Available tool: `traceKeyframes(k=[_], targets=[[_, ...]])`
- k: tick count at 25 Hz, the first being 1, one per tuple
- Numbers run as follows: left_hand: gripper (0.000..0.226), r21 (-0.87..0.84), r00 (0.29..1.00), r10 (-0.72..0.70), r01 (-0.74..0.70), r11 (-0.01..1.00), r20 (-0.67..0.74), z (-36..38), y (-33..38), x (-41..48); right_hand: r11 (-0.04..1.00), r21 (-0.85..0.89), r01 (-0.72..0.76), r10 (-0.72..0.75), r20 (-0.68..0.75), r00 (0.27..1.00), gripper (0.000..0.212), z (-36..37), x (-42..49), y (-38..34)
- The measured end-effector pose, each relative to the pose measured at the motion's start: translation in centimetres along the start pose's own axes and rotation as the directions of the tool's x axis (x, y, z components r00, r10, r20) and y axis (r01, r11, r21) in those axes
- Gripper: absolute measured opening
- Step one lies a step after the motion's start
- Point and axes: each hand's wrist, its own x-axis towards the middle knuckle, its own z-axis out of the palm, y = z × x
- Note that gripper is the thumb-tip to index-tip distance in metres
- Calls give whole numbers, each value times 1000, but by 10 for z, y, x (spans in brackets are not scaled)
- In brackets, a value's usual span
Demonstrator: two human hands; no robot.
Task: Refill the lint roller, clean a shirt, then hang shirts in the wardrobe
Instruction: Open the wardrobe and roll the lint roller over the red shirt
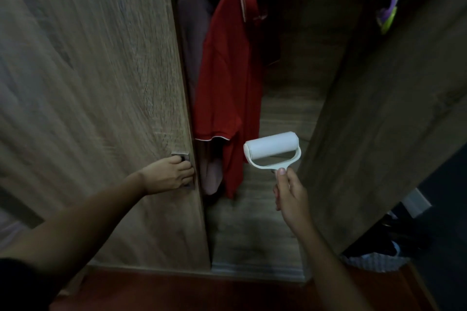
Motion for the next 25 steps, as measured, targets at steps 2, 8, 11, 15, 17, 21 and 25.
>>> traceKeyframes(k=[2,8,11,15,17,21,25], targets=[[28,-1,999,-29,29,1000,42,0,-1,-11,1000,4,5,-5,22,1000,42,9,1,-5],[27,-71,991,-89,97,993,100,-2,-4,-38,1000,8,10,-11,48,999,47,28,4,-10],[24,-77,988,-124,131,988,94,-4,-7,-50,999,38,-5,3,48,999,47,31,2,-12],[25,-96,981,-188,191,977,38,-2,-7,-60,999,36,-17,15,55,998,40,34,2,-15],[24,-131,972,-233,230,964,-10,-4,-6,-58,999,29,-17,15,64,998,39,35,3,-15],[20,-310,902,-384,315,897,-196,-29,-2,-26,1000,24,4,-5,56,998,40,34,14,-17],[19,-651,381,-912,656,382,-150,-73,-36,44,998,67,0,-3,46,999,23,27,26,-19]])
